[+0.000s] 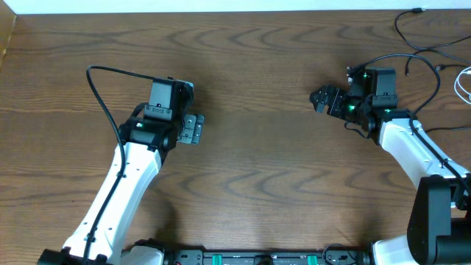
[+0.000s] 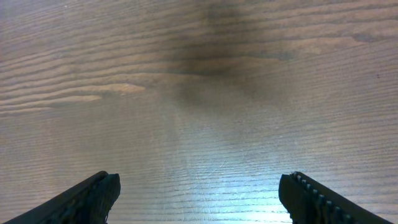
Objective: Untangle cables
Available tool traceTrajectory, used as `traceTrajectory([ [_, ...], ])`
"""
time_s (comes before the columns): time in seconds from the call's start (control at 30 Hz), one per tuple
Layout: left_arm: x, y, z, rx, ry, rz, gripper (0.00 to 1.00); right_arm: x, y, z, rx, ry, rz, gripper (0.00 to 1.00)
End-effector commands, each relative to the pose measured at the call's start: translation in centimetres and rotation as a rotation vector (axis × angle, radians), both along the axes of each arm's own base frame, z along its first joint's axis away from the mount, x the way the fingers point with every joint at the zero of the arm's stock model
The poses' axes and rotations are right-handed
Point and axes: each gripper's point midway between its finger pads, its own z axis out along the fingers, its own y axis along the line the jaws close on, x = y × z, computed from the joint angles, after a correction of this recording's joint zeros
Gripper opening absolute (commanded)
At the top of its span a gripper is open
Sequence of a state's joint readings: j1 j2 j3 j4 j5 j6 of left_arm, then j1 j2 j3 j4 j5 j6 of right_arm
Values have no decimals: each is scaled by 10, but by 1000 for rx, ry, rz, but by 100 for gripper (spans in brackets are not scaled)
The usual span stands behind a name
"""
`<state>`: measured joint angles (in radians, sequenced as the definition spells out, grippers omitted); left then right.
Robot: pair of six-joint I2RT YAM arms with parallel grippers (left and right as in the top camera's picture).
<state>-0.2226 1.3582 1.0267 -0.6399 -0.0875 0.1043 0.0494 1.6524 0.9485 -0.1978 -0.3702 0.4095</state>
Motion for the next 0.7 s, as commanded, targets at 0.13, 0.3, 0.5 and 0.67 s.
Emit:
traceTrajectory([
  [0.13,6,-5,41,-64,-143,-1,87,-1,4,-3,1,10,6,99],
  [0.3,10,-15,69,-132,-249,-35,87,-1,4,-3,1,10,6,99],
  [0.5,0,-17,99,-197,-333,-20,87,-1,4,-3,1,10,6,99],
  [0.67,-7,-16,110,-245,-375,21,87,-1,4,-3,1,10,6,99],
])
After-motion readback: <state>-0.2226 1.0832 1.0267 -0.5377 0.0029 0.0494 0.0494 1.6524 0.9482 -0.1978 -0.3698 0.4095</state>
